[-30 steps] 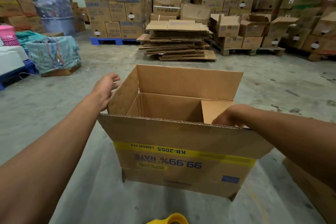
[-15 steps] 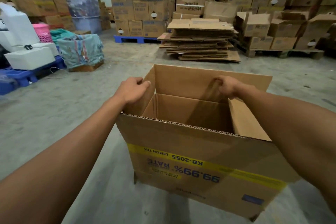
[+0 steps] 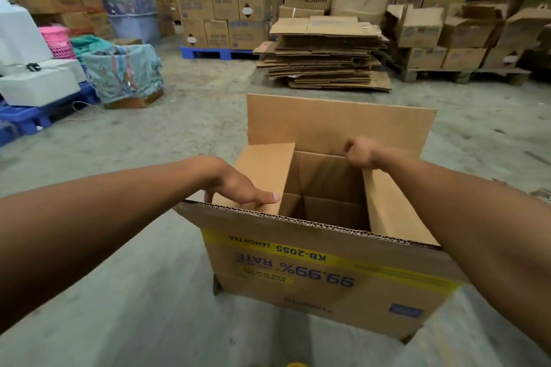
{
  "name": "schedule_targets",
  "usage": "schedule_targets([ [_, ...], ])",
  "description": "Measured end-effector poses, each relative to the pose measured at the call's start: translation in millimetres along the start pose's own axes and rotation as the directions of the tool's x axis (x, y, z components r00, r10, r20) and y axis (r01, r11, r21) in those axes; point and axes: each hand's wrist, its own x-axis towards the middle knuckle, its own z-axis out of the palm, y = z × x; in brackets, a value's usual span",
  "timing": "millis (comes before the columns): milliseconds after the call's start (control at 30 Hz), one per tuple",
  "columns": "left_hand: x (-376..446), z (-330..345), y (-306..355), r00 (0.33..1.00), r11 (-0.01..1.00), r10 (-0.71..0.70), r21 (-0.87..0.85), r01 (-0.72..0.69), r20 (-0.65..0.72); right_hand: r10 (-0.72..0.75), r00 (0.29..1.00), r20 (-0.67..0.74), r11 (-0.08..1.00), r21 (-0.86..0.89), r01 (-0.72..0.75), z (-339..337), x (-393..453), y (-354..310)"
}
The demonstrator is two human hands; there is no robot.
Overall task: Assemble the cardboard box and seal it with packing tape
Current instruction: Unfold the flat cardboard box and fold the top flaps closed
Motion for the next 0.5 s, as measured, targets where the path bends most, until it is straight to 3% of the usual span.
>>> schedule_targets([
  [67,9,-4,10,1.0,0.986,-0.015,0.165,0.013,0.014,0.012,0.992,0.126,0.986,-0.165,0.009,-2,-14,1],
  [167,25,-7,21,0.992,0.92,0.101,0.386,-0.066,-0.072,0.052,0.974,0.22,0.987,-0.162,-0.016,-2,-28,16],
  [300,45,5,19,0.887,0.878,0.36,0.425,-0.218,-0.289,0.107,0.977,0.182,0.973,-0.221,-0.065,16,-33,55],
  [500,79,39,-14,0.903,0.89,0.304,0.43,-0.155,-0.303,0.142,0.989,0.026,0.96,-0.247,-0.132,67,-66,74],
])
